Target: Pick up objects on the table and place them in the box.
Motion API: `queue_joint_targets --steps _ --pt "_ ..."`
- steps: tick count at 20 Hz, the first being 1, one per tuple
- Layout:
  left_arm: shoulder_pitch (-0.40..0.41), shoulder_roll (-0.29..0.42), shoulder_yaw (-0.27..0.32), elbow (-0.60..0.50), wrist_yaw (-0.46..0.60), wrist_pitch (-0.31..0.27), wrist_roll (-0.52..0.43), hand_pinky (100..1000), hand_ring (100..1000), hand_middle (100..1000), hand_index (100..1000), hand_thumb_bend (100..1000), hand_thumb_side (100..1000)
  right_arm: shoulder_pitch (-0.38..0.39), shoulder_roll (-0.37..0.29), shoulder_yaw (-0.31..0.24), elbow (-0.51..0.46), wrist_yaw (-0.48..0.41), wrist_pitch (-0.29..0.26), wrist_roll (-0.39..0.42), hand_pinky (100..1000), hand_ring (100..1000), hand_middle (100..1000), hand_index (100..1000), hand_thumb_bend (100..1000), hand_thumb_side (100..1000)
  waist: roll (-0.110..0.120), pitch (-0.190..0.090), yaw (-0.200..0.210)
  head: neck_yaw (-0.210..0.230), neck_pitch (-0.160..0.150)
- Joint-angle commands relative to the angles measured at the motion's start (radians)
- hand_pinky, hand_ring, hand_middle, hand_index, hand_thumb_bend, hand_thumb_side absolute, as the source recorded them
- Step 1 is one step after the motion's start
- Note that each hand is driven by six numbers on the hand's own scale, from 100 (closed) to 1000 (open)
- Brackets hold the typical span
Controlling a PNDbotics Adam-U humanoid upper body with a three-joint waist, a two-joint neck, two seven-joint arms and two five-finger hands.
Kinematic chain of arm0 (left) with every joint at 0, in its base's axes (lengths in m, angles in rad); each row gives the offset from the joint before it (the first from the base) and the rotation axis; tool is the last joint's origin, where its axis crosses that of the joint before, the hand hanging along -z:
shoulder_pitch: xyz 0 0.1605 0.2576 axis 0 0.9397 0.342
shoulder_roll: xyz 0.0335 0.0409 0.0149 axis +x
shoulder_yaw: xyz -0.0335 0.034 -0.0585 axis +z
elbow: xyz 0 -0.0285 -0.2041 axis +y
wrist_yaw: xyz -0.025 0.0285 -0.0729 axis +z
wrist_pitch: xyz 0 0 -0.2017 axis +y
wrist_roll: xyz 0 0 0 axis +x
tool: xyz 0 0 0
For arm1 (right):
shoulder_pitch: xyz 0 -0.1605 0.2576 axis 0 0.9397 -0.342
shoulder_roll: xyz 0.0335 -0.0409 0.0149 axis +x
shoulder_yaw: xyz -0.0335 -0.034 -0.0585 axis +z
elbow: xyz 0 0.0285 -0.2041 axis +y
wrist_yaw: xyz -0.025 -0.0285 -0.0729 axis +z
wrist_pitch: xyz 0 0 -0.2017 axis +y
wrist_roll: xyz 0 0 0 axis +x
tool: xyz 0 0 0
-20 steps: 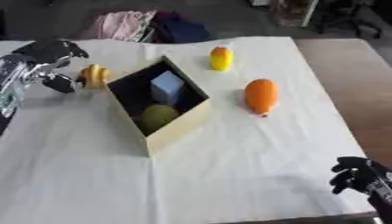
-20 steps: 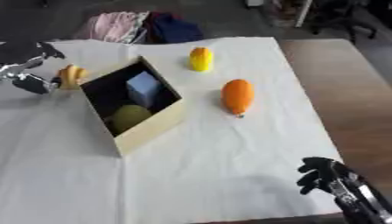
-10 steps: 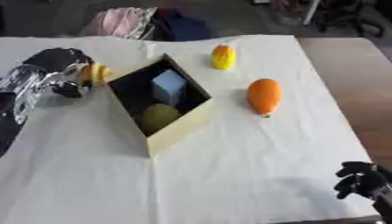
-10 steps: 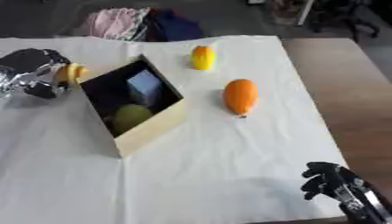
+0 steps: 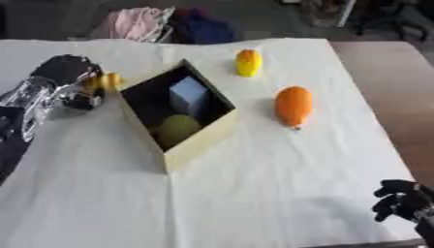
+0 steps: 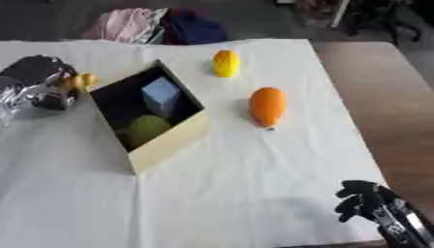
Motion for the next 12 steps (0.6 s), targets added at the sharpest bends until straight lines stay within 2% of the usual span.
queue_joint_targets --steps 1,7,12 --pt "-0.007 0.044 0.009 -0.039 0.035 0.007 0.047 526 378 319 486 100 255 -0.008 -0.012 -0.008 -0.012 -0.006 -0.002 -0.006 513 584 634 771 100 731 -0.009 -0.003 0.003 -0.005 -0.008" --pt "0.009 0.112 0.009 -0.173 0.132 0.007 0.027 533 378 315 480 100 241 -0.011 -0.016 -0.013 -0.014 -0.003 -0.001 -0.01 514 584 634 772 100 729 0.001 -0.006 0.016 -0.013 -0.005" --pt "0.03 0.181 0.005 -0.404 0.234 -0.006 -0.012 540 381 316 467 100 211 -0.013 -0.02 -0.017 -0.016 0.0 0.001 -0.013 515 584 635 772 100 728 0.009 -0.008 0.025 -0.024 -0.005"
